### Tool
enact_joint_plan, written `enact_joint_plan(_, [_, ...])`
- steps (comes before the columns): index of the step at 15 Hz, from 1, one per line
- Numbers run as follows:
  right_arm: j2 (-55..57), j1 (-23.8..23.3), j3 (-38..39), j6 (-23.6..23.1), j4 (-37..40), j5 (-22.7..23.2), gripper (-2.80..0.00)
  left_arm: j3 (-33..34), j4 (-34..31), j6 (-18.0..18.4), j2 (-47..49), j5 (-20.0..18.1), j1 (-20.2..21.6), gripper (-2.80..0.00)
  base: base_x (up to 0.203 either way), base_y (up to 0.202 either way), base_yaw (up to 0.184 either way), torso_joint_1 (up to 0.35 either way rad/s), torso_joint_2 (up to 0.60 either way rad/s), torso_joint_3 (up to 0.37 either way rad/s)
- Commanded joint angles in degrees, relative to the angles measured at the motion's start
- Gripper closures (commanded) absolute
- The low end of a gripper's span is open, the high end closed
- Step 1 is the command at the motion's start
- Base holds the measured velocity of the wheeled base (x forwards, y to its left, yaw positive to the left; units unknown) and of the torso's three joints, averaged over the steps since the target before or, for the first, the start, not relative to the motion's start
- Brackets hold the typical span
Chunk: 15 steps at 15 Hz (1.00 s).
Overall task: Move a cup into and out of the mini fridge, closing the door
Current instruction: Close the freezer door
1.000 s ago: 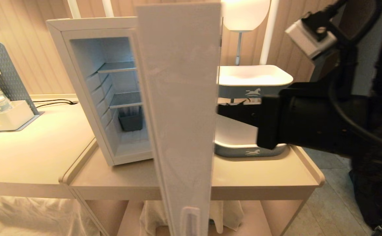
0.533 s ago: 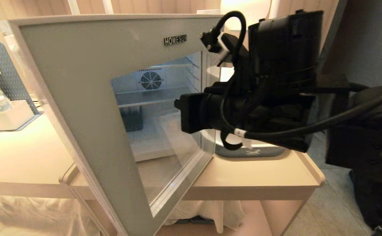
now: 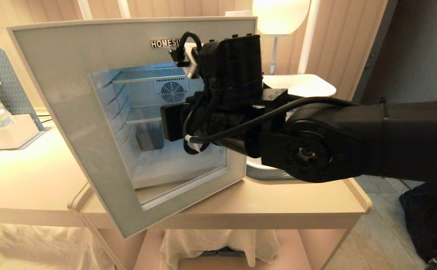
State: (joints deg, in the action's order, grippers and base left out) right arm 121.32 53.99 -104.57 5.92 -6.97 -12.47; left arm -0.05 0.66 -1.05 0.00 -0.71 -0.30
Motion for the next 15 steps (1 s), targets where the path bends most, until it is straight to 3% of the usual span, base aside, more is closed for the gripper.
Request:
enact_joint_plan(1, [5.4, -0.1, -3.7, -0.2, -0.3, -2.9, 0.00, 0.0, 0.0, -0.1, 0.1, 0.0, 0.0, 0.00, 0.000, 0.000, 0.000, 0.000, 0.00, 0.000])
enact_joint_plan(5, [9.4, -1.2, -6.9, -3.6, -3.1, -9.4, 0.00, 0.0, 0.0, 0.0, 0.1, 0.0, 0.0, 0.00, 0.000, 0.000, 0.000, 0.000, 0.00, 0.000])
enact_joint_plan(10, [10.8, -2.1, -6.9, -5.4, -6.1, -11.9, 0.00, 0.0, 0.0, 0.0, 0.1, 0.0, 0.0, 0.00, 0.000, 0.000, 0.000, 0.000, 0.00, 0.000])
enact_joint_plan(15, [13.9, -3.0, -7.0, -12.8, -14.6, -16.2, 0.00, 0.0, 0.0, 0.0, 0.1, 0.0, 0.0, 0.00, 0.000, 0.000, 0.000, 0.000, 0.00, 0.000])
